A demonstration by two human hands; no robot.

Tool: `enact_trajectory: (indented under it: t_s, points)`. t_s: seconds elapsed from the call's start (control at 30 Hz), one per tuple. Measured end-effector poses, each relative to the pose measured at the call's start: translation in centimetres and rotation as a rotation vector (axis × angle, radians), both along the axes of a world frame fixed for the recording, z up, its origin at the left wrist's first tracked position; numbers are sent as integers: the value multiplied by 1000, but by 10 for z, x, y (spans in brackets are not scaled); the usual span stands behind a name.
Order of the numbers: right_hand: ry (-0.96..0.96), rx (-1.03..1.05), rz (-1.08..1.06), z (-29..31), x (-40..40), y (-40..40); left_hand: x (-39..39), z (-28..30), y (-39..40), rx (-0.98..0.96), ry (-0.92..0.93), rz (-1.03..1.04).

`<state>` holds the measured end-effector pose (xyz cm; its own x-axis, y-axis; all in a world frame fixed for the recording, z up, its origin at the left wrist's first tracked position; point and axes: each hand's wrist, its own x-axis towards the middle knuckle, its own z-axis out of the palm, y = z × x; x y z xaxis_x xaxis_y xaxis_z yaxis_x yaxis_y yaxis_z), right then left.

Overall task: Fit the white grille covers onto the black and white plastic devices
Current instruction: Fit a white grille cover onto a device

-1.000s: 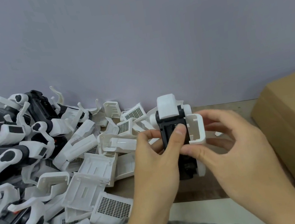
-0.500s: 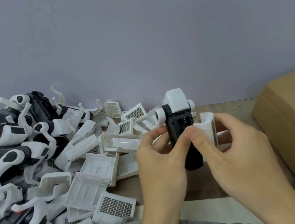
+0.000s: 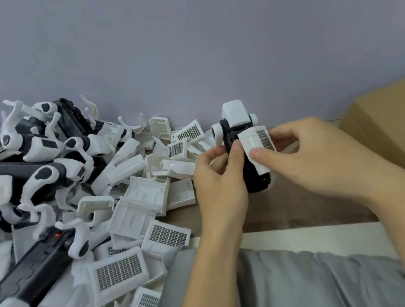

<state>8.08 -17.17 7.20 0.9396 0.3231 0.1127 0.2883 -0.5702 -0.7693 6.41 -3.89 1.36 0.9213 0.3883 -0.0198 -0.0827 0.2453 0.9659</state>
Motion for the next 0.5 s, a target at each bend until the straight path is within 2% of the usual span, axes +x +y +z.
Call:
enact_trajectory:
  t_s: [0.2,0.4,0.5]
  points:
    - [-201,219,-187,-24,-3,18,0,4,-2,-64,43,13]
    - [-351,150,-278,-43,-7,35,6,1,1,-120,25,24]
    - [-365,139,-286,-45,-8,37,6,0,3,-121,5,25]
